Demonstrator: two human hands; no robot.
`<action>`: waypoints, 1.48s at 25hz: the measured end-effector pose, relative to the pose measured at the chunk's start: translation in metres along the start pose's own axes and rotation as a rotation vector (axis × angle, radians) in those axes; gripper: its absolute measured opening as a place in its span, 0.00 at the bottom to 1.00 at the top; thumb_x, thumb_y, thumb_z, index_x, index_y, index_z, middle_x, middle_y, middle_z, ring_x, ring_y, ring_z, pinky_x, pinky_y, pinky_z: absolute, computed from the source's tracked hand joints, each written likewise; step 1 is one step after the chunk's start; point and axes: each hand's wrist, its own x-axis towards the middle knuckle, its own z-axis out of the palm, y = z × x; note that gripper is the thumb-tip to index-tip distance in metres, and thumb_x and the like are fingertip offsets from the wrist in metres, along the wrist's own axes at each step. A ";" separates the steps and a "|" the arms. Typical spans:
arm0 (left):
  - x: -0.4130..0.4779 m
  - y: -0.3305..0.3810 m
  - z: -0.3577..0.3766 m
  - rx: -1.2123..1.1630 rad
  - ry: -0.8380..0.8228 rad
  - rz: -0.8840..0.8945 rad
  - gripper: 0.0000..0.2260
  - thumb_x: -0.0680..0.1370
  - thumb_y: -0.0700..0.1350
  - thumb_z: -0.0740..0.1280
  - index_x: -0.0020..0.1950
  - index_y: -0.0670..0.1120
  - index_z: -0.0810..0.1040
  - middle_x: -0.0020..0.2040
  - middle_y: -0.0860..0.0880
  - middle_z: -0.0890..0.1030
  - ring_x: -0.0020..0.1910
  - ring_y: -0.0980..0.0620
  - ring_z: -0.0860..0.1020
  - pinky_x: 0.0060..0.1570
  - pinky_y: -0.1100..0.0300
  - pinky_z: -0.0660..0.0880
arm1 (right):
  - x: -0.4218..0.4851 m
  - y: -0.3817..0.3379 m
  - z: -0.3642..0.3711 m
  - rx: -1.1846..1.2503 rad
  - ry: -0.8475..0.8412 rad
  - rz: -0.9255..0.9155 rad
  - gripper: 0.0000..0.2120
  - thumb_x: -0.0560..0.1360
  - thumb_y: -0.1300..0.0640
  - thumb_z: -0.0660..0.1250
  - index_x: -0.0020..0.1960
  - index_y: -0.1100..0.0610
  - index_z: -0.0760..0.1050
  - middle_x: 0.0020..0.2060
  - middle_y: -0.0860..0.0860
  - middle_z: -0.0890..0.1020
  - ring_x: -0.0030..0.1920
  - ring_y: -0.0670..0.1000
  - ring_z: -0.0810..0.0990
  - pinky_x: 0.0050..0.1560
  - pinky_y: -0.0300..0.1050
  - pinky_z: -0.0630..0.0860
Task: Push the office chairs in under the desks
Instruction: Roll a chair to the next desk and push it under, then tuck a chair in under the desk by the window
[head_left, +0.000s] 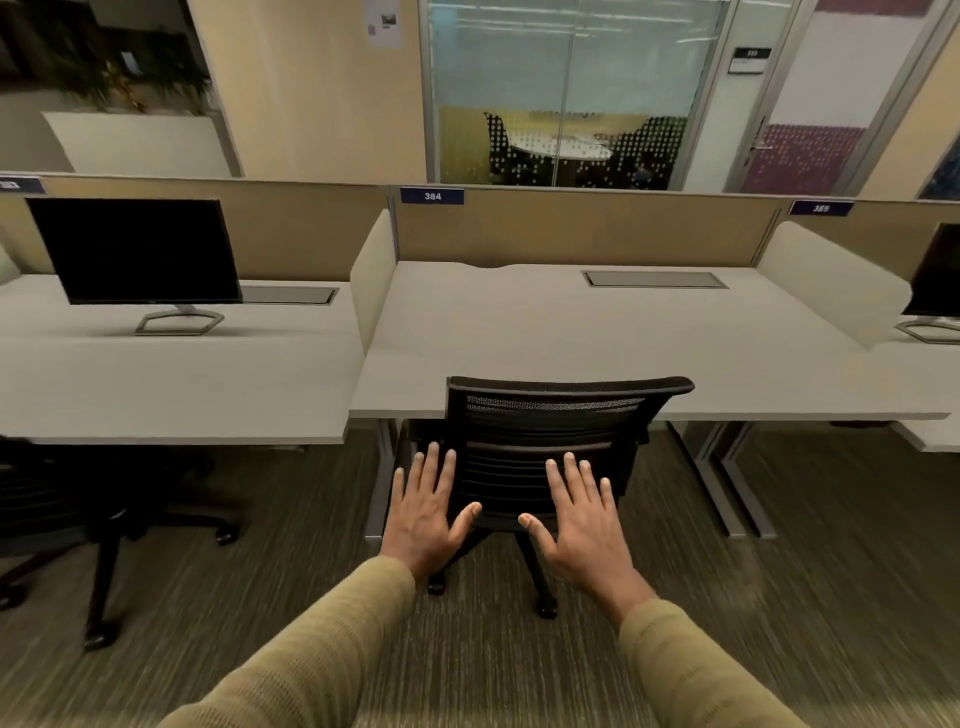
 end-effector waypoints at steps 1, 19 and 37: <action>-0.016 -0.003 -0.001 0.026 -0.002 -0.019 0.38 0.80 0.70 0.44 0.83 0.51 0.38 0.82 0.46 0.35 0.82 0.45 0.38 0.78 0.46 0.35 | -0.008 -0.006 0.002 0.007 -0.006 -0.018 0.42 0.76 0.26 0.40 0.81 0.50 0.42 0.81 0.54 0.46 0.80 0.54 0.41 0.78 0.57 0.39; -0.228 -0.253 -0.108 0.121 0.092 -0.418 0.42 0.75 0.72 0.35 0.83 0.50 0.39 0.83 0.46 0.39 0.82 0.46 0.37 0.78 0.45 0.33 | -0.024 -0.373 0.033 0.154 -0.084 -0.411 0.43 0.76 0.26 0.41 0.81 0.50 0.37 0.81 0.52 0.39 0.80 0.54 0.35 0.79 0.56 0.35; -0.465 -0.629 -0.223 0.216 0.236 -1.028 0.43 0.75 0.72 0.35 0.84 0.48 0.44 0.84 0.45 0.43 0.83 0.45 0.42 0.78 0.44 0.35 | -0.031 -0.886 0.121 0.229 -0.243 -1.025 0.44 0.76 0.26 0.43 0.82 0.52 0.42 0.82 0.54 0.47 0.81 0.56 0.42 0.80 0.57 0.42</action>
